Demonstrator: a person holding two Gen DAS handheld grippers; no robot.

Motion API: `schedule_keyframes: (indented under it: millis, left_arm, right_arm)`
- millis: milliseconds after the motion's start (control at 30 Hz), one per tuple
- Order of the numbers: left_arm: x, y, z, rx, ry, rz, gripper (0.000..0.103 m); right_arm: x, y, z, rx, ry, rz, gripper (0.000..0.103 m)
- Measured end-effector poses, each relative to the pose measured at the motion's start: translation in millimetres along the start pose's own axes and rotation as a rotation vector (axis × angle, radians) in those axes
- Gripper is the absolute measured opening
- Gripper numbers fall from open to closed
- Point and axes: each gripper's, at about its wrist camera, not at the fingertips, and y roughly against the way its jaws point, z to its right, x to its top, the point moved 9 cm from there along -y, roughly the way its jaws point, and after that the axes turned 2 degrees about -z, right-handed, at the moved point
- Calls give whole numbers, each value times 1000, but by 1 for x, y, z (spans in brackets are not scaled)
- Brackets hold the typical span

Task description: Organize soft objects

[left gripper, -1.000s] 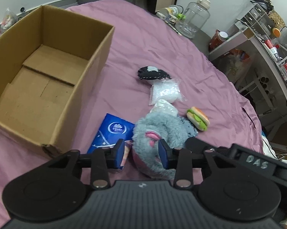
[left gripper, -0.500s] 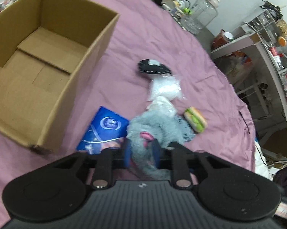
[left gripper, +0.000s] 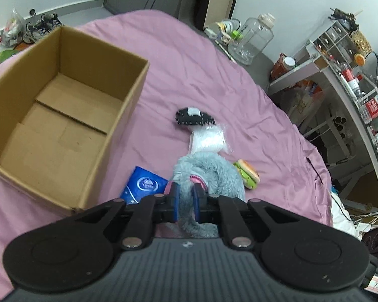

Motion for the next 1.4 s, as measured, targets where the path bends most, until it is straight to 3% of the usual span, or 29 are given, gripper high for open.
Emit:
schedule_keyframes:
  millis: [500,1000,1400]
  left_arm:
    - [32,32,-12,10,-60,75,9]
    - [74,65,-34,-29,-32,126,9]
    - [109,77,-77,14,-9,167,9]
  right_arm:
    - [6,-7,-48,22,89,67,13]
    - [16,-13,-109,61,189,118,13]
    - [19,-59,-150,94,198,86,13]
